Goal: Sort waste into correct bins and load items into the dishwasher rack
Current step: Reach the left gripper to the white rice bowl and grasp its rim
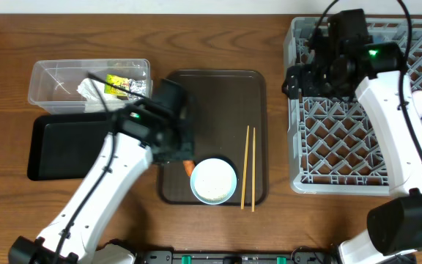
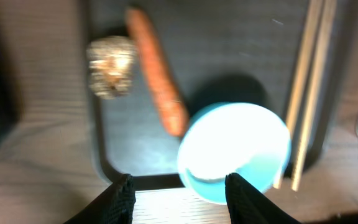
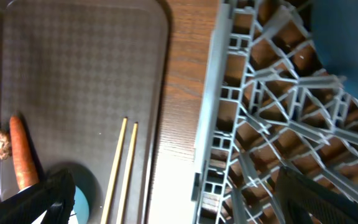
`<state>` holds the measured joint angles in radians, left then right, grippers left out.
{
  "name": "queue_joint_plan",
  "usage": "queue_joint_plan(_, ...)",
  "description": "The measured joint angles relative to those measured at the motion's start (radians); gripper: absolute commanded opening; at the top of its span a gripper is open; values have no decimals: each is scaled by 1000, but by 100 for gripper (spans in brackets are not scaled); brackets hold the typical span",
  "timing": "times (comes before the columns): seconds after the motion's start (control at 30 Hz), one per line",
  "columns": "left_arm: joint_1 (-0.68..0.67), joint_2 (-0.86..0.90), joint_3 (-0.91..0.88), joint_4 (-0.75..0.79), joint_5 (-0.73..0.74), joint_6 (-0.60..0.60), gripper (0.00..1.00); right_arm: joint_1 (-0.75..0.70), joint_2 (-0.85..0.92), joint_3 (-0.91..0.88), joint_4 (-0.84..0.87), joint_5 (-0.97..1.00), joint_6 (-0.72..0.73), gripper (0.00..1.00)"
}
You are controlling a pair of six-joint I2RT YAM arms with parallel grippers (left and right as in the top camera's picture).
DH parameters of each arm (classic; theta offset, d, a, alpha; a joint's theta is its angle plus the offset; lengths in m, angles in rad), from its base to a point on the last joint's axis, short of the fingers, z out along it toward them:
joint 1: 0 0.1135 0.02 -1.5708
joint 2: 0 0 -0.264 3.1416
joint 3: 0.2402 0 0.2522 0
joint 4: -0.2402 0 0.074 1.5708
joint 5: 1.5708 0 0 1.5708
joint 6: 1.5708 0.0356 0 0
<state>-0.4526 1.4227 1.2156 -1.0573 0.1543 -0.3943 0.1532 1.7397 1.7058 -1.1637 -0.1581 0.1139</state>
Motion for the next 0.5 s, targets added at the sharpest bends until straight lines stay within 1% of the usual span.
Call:
queue_joint_plan(0.23,-179,61,0,122,0,-115,48,-9,0,0,-4,2,8,97)
queue_joint_plan(0.33,-237,134,0,172,0,-184,48,-9,0,0,-5,2,9,97)
queue_joint_plan(0.5,-296,266,0,224,0,-295,47,-9,0,0,-8,2,9,97)
